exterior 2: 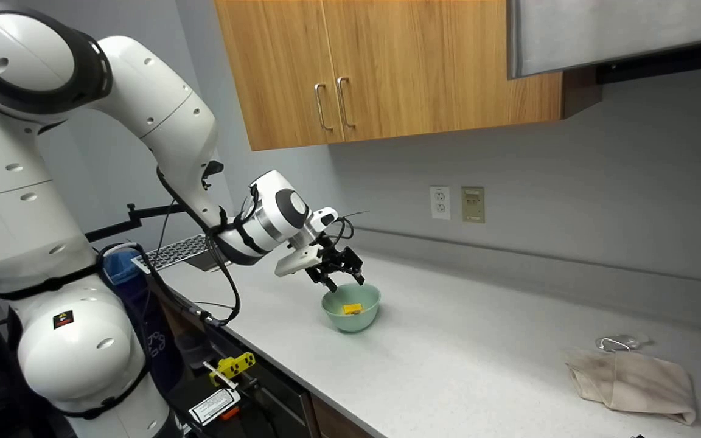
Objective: Use the spatula to stir the contents in the bowl
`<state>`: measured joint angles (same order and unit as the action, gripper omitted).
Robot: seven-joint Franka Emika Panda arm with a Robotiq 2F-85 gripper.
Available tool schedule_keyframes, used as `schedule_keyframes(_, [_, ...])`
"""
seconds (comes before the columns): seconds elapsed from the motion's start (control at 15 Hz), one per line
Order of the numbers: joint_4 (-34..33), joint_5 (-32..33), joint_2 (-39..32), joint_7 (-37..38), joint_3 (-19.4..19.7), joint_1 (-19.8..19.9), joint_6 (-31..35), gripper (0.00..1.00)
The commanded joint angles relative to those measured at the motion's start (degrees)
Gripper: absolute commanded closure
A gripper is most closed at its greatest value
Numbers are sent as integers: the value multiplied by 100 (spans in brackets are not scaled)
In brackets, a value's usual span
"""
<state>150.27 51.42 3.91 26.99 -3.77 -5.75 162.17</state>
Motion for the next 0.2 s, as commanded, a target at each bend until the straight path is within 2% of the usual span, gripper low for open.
schedule_keyframes(0.0, [0,0,0,2,0,0,0,0])
schedule_keyframes(0.13, [0,0,0,4,0,0,0,0])
